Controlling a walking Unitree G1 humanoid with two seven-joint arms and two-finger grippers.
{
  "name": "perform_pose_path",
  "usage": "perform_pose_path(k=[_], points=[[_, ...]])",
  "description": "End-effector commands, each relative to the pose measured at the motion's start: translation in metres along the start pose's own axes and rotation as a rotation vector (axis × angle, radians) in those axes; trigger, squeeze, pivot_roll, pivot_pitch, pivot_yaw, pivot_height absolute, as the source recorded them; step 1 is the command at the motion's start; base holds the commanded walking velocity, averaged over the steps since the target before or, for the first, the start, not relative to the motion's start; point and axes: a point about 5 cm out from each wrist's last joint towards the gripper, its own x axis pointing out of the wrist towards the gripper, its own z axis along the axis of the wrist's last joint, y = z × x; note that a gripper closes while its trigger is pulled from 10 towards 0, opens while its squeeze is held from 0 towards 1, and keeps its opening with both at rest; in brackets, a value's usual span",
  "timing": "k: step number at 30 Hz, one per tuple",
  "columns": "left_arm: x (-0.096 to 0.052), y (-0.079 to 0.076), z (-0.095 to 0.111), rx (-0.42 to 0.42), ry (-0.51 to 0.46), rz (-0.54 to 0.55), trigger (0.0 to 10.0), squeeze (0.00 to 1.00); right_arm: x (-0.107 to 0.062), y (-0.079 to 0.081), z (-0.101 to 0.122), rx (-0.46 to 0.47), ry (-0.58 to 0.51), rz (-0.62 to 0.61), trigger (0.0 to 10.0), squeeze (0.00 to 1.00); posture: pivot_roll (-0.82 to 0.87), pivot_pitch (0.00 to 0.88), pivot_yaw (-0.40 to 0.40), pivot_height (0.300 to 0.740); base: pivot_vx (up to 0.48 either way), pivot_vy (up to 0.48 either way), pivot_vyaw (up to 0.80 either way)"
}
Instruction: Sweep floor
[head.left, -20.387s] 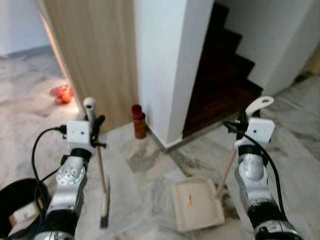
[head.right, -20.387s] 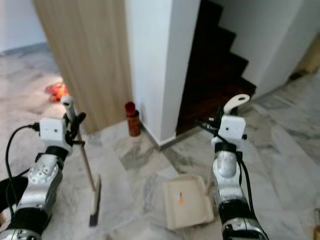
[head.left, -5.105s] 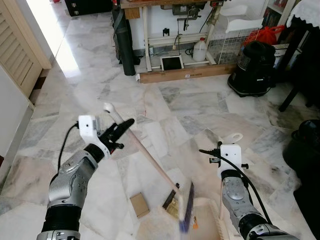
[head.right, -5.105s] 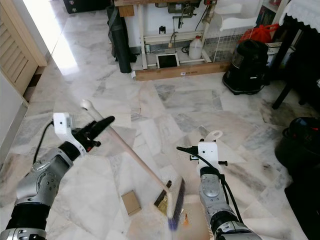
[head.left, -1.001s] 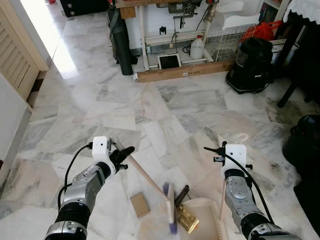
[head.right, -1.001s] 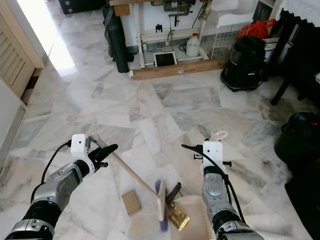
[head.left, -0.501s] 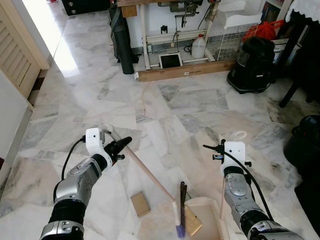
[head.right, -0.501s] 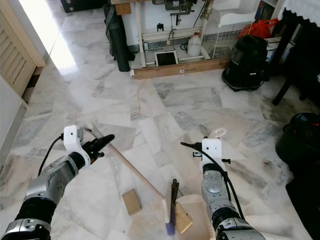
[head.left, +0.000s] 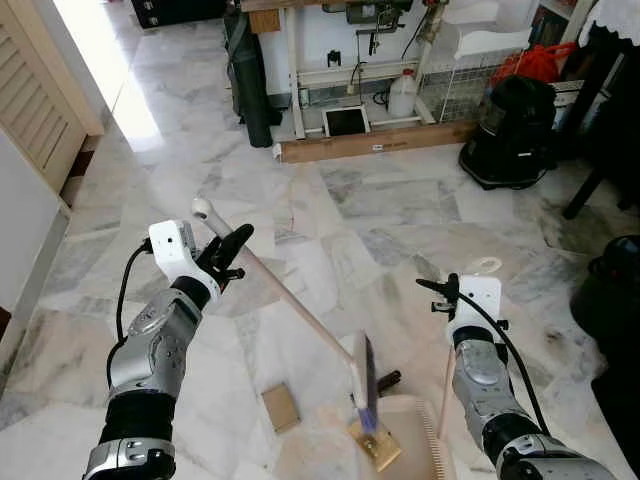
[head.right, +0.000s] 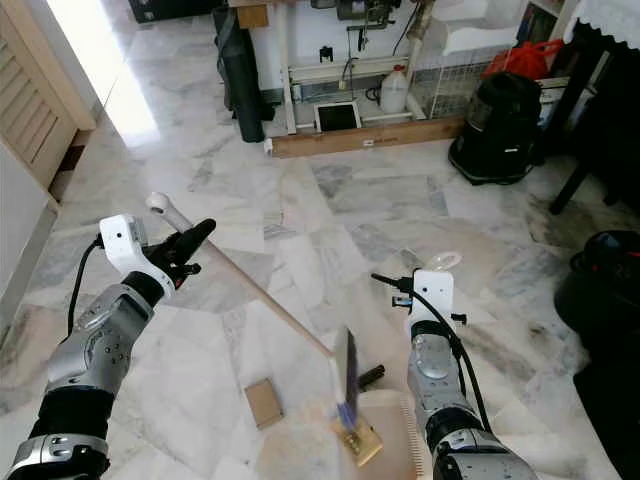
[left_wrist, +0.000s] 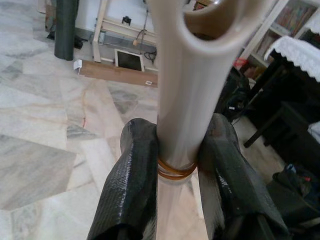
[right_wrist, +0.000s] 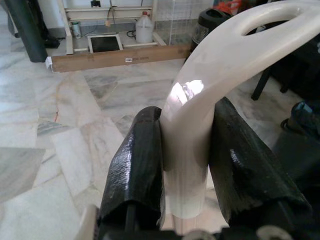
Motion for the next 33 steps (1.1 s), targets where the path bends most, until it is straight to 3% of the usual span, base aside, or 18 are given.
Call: perform_pose_path(k=[1, 5, 7, 18, 21, 24, 29, 33], points=[[-0.003, 0.0, 0.006, 0.047, -0.032, 0.004, 10.0, 0.0, 0.004, 0.0, 0.011, 0.042, -0.054, -0.009, 10.0, 0.0, 0.03, 0.001, 0.034, 0.74, 0.0, 0.0, 0.0], [-0.004, -0.003, 0.009, 0.12, -0.072, 0.016, 10.0, 0.0, 0.006, -0.002, 0.018, 0.108, -0.086, -0.031, 10.0, 0.0, 0.03, 0.0, 0.03, 0.74, 0.0, 0.0, 0.0], [-0.006, -0.003, 0.016, 0.189, -0.152, 0.067, 10.0, 0.0, 0.007, -0.002, 0.024, 0.154, -0.115, -0.043, 10.0, 0.0, 0.03, 0.0, 0.025, 0.74, 0.0, 0.0, 0.0], [-0.011, -0.007, 0.032, 0.334, -0.303, 0.116, 10.0, 0.0, 0.003, -0.001, 0.038, 0.255, -0.225, -0.049, 10.0, 0.0, 0.03, 0.0, 0.01, 0.74, 0.0, 0.0, 0.0], [-0.012, -0.008, 0.031, 0.369, -0.31, 0.121, 10.0, 0.0, 0.002, -0.003, 0.041, 0.258, -0.245, -0.051, 10.0, 0.0, 0.03, 0.0, 0.008, 0.74, 0.0, 0.0, 0.0], [-0.018, -0.012, 0.018, 0.444, -0.284, 0.106, 10.0, 0.0, -0.001, -0.005, 0.049, 0.267, -0.302, -0.058, 10.0, 0.0, 0.02, 0.0, 0.003, 0.74, 0.0, 0.0, 0.0], [-0.023, -0.022, 0.006, 0.439, -0.272, 0.084, 10.0, 0.0, -0.008, -0.008, 0.06, 0.403, -0.363, -0.075, 10.0, 0.0, 0.03, 0.0, -0.003, 0.74, 0.0, 0.0, 0.0], [-0.022, -0.024, 0.004, 0.442, -0.261, 0.061, 10.0, 0.0, -0.011, -0.006, 0.061, 0.417, -0.361, -0.075, 10.0, 0.0, 0.02, 0.0, 0.005, 0.74, 0.0, 0.0, 0.0]])
